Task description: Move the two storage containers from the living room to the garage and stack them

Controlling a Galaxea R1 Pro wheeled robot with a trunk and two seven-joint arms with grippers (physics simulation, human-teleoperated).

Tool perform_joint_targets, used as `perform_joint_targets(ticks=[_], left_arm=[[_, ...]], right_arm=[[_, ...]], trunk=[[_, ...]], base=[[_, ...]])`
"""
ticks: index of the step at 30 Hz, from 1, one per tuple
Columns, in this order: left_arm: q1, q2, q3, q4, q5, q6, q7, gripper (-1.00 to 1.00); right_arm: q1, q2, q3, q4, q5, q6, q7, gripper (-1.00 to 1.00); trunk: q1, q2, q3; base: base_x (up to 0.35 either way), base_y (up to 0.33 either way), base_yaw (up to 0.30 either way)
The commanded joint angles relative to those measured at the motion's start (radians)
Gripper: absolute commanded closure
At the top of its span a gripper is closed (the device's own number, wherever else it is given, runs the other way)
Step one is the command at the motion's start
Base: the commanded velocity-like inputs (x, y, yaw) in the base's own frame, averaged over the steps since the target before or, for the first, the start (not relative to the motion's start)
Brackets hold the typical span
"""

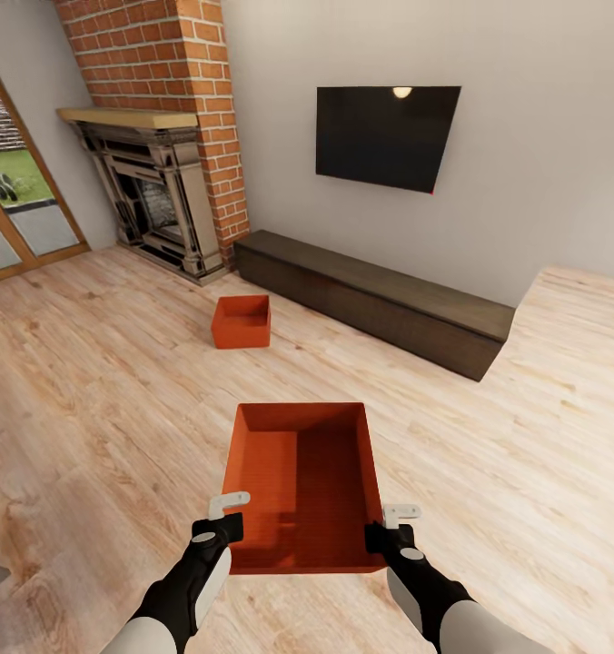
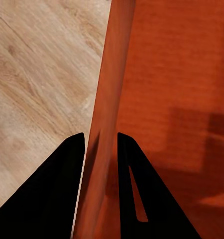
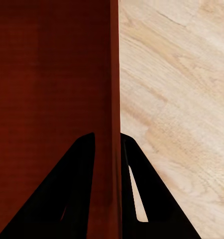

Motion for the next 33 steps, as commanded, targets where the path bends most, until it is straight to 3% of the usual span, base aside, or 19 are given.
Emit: perform_joint_targets(ticks=[1, 33], left_arm=[[-0.001, 0.001, 0.006, -0.021, -0.004, 0.006, 0.01, 1.0], [-0.001, 0.002, 0.004, -0.019, -0.002, 0.006, 0.004, 1.0]], right_arm=[[0.0, -0.002, -0.008, 0.003, -0.011, -0.004, -0.053, 1.0], [0.0, -0.002, -0.007, 0.003, -0.009, -0.004, -0.055, 1.0]], trunk=[[0.001, -0.002, 0.0], [0.001, -0.002, 0.05]], base=[[0.0, 0.0, 0.0], [0.0, 0.0, 0.0]])
